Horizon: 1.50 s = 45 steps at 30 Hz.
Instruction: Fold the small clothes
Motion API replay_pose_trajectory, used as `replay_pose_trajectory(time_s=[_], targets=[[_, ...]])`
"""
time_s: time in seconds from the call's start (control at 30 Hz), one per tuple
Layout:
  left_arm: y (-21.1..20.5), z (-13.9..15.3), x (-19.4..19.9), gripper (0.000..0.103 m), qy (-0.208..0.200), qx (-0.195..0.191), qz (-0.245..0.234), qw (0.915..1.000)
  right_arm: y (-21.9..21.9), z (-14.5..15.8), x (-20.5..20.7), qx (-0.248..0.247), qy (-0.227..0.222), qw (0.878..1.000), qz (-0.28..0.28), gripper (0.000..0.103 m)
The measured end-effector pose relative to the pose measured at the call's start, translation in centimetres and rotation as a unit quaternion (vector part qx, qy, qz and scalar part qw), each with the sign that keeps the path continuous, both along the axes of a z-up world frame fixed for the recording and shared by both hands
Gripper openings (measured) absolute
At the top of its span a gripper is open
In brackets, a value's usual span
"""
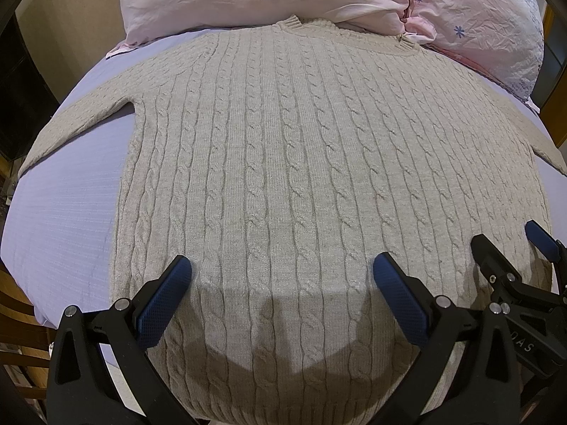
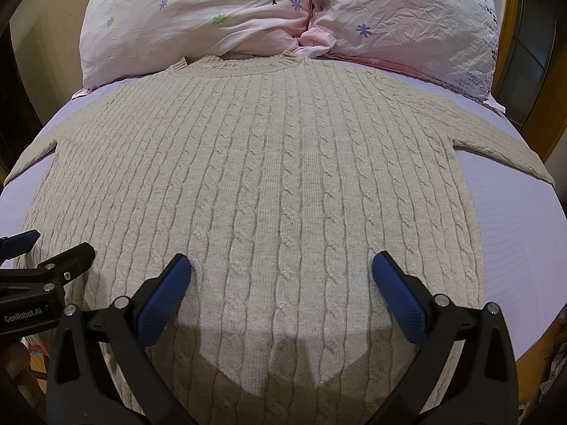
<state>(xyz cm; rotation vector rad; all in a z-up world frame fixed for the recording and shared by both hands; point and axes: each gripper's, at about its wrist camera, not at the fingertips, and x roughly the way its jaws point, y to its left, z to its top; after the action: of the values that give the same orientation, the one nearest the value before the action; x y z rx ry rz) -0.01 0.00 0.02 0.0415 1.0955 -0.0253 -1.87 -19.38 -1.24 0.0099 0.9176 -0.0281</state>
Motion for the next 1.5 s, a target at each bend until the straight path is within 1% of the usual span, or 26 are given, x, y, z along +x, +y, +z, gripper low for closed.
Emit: replay_pose_trajectory(time_s=[1.17, 1.5], targets=[[0.0, 0.01, -0.01, 0.102, -0.001, 0.0, 0.0, 1.0, -0.02, -0.08, -0.19, 0.0, 0.003, 1.0, 0.0, 0.101], [0.27, 0.01, -0.17, 0.102, -0.011, 0.001, -0.002, 0.9999, -0.04, -0.16, 0.01, 0.0, 0.001, 1.0, 0.003, 0.101]])
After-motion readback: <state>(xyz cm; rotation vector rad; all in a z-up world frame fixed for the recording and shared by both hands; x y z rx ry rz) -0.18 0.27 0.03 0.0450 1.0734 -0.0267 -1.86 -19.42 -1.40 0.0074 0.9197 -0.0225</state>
